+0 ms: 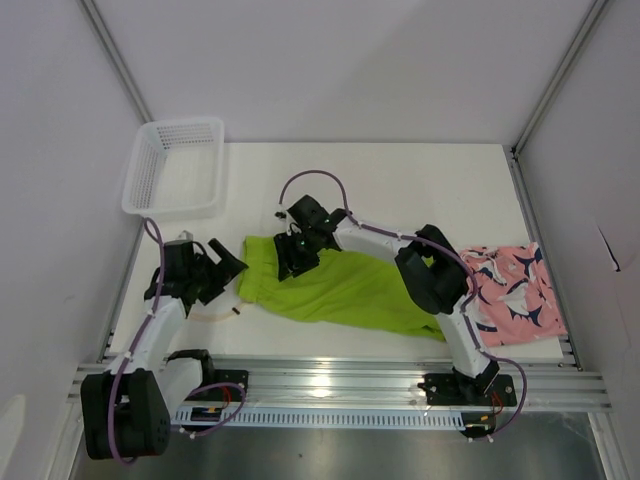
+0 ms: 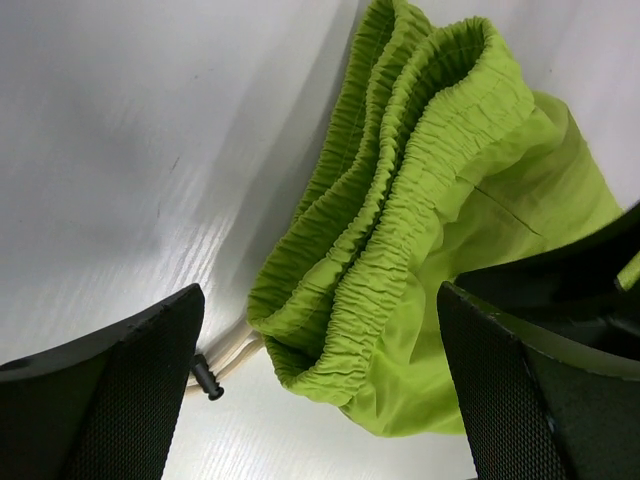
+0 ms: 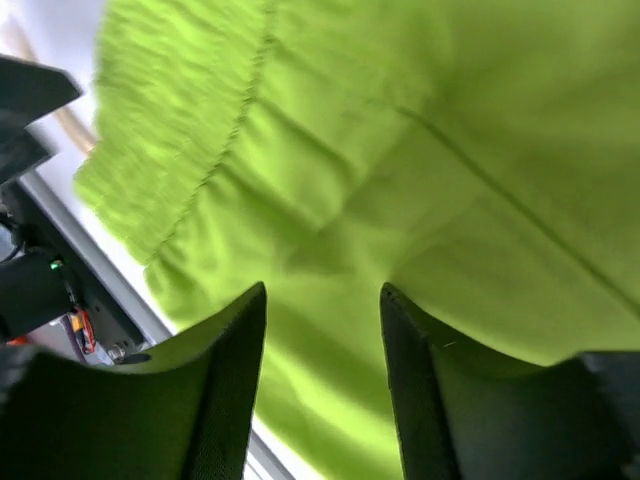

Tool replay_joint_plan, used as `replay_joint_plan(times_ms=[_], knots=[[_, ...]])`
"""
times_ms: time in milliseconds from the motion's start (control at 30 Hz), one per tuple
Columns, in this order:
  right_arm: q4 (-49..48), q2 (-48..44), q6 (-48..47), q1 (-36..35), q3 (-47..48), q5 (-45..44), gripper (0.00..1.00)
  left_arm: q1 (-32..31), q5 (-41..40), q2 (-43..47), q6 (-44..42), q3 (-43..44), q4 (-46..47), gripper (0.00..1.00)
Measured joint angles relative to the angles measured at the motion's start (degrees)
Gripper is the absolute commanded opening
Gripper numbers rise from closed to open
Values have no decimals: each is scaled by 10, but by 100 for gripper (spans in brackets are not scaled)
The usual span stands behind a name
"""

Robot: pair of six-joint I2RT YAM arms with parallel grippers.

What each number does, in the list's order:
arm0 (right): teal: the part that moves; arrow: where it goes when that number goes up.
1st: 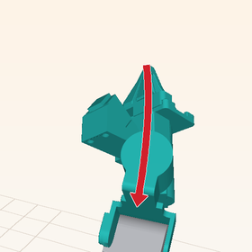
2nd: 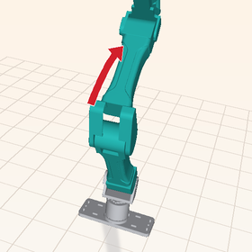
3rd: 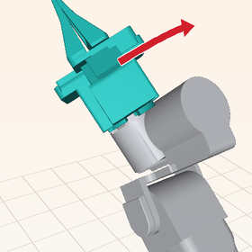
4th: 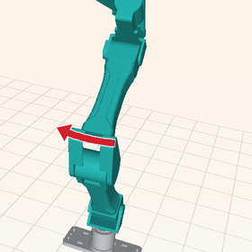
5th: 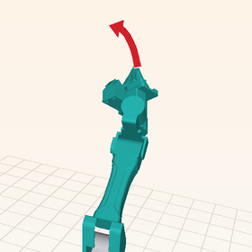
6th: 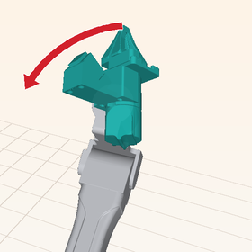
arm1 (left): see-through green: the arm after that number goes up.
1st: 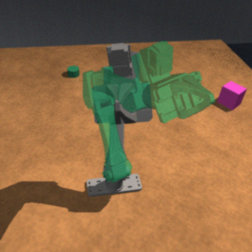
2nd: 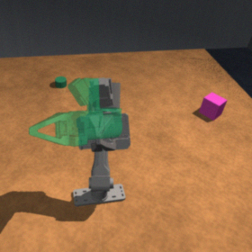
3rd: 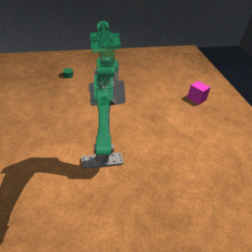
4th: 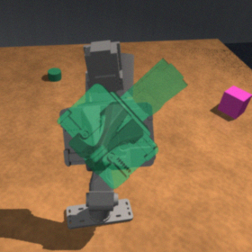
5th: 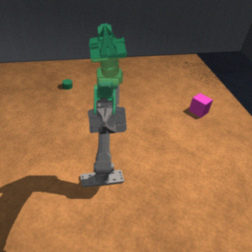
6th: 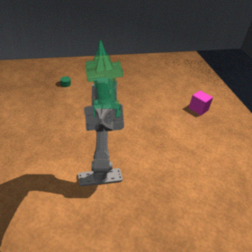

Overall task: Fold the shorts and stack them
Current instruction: Fold the shorts

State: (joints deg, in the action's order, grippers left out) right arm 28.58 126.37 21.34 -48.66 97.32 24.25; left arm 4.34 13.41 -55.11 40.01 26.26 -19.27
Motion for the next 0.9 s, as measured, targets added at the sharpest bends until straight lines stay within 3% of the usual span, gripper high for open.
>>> replay_joint_plan(times_ms=[233,367,667,900], knots=[[-100,-103,-18,-21,-108,-39,64,74,32,-1,0,12,-18,99],[-135,-141,-72,-61,-133,-104,67,127,89,-22,0,33,-24,99],[-160,-143,-199,-195,-116,-290,80,176,158,-37,-9,61,-63,99],[-226,-119,-271,-251,-117,-420,87,262,204,-66,-45,77,-92,99]])
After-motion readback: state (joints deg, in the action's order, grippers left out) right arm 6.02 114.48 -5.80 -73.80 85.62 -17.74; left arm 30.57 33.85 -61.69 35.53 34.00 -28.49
